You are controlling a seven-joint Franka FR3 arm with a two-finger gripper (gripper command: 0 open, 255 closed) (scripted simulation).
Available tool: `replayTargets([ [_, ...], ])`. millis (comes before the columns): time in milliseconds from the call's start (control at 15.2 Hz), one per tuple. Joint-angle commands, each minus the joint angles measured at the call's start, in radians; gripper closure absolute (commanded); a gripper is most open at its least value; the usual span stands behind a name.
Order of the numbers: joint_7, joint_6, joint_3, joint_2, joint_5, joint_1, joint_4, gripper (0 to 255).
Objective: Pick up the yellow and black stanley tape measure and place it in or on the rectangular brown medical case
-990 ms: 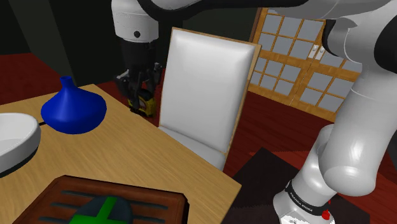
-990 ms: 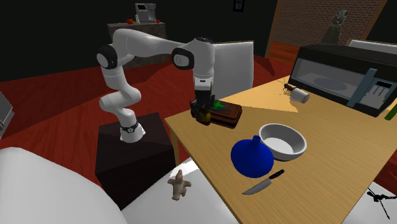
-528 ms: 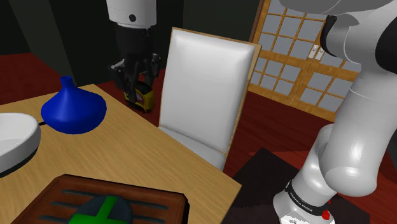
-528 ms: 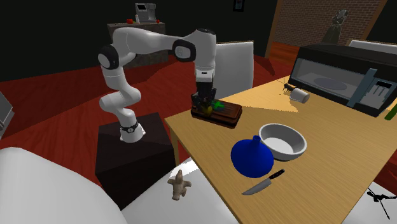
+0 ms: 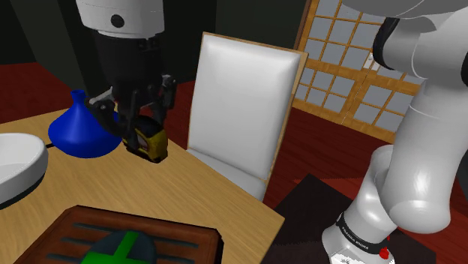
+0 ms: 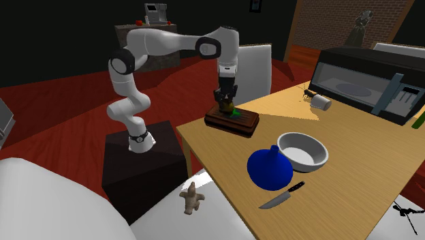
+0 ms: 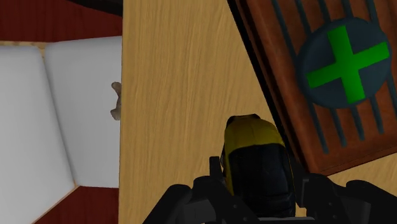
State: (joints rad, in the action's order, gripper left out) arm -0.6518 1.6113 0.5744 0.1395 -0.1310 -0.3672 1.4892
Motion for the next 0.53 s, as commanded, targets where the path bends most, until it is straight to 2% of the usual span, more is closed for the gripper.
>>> replayTargets([
  [0,-0.053,-0.009,0.020,0.018,-0.012,-0.033,-0.020,255],
  [462,-0.236,-0.067,0.080,0.126,-0.084,-0.175,-0.149,255],
])
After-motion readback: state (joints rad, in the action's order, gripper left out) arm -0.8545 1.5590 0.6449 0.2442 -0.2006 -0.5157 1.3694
